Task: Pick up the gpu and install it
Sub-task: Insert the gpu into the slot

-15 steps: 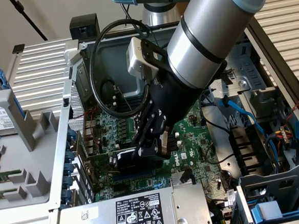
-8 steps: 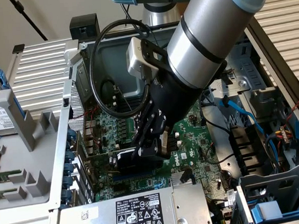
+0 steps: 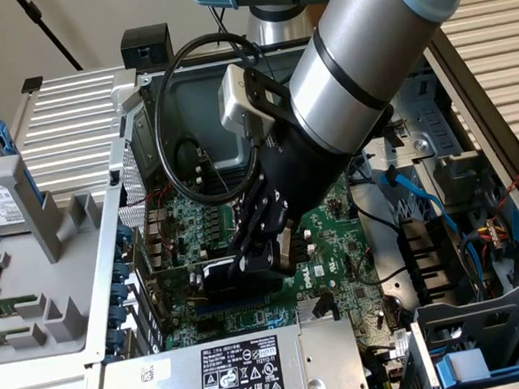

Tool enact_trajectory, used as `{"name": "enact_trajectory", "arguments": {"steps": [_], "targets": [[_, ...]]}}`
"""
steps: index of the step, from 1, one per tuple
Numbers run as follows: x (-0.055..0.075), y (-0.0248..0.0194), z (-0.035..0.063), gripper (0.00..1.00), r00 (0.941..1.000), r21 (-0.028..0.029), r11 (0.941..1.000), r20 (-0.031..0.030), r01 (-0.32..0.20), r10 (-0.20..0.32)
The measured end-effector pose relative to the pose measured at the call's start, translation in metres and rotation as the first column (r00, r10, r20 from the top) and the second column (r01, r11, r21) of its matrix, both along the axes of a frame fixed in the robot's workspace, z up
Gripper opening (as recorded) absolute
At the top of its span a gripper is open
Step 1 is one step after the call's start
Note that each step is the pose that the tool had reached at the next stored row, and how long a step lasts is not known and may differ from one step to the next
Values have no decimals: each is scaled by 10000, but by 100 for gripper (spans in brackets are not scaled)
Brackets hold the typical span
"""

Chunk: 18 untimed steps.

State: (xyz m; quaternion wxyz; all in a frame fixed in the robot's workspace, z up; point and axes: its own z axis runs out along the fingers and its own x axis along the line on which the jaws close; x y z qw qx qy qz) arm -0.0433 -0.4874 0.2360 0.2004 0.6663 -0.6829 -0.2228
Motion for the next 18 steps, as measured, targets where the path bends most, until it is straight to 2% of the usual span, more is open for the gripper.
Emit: {"name": "enact_trajectory", "arguments": {"steps": [11,18], "targets": [[13,1,0,26,10000,-61,10000,0,0,0],[5,8,0,26,10000,-74,10000,0,-1,1]]}}
